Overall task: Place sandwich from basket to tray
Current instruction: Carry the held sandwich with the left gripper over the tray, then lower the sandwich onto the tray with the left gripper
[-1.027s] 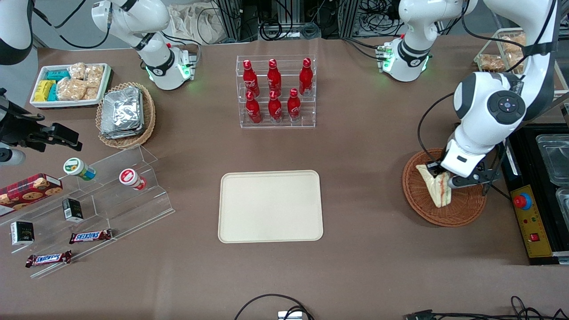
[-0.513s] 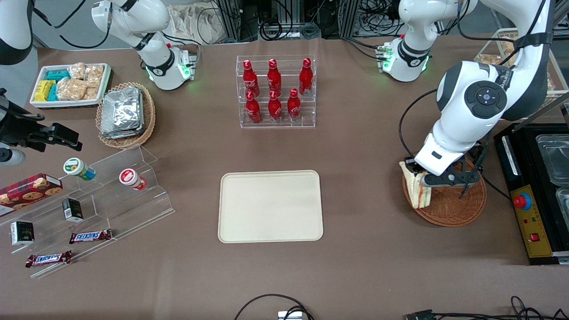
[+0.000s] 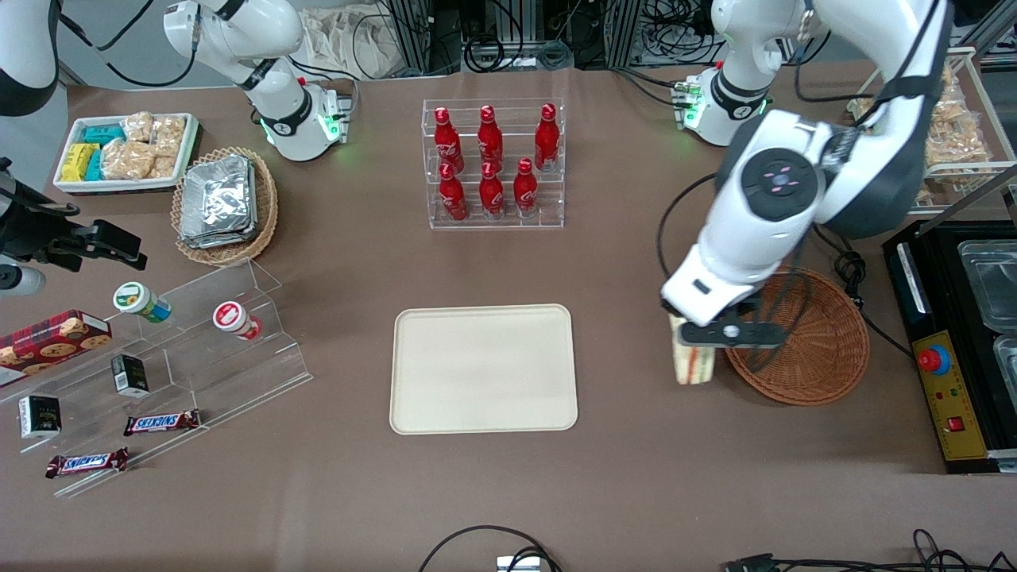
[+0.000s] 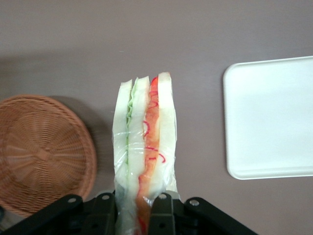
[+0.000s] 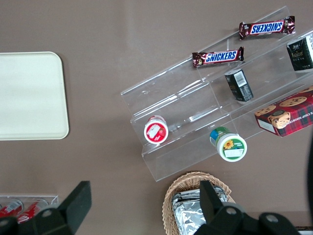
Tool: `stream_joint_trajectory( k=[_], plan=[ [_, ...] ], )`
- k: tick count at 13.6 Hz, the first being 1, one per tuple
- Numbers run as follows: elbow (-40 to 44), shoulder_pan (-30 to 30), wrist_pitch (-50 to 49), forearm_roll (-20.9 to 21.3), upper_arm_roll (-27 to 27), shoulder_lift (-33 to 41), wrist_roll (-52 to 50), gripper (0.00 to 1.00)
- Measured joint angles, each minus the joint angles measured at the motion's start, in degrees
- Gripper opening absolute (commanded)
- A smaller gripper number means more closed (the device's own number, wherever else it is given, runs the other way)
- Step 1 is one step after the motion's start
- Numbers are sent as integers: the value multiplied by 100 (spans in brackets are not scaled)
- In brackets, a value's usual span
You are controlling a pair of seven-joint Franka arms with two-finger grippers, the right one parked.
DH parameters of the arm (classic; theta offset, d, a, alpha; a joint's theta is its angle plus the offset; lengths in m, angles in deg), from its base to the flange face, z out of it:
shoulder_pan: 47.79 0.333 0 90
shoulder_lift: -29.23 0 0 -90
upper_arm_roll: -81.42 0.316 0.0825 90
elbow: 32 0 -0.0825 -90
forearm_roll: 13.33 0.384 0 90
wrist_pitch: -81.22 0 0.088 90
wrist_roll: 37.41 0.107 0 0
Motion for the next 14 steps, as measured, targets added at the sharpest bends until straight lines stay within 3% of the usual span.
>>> stream_joint_trajectory(
  k=[8, 14],
  plan=[
    [1492, -1291, -1, 788, 7, -1678, -873, 19],
    [1704, -1723, 684, 929, 14, -2521, -1302, 20]
  ],
)
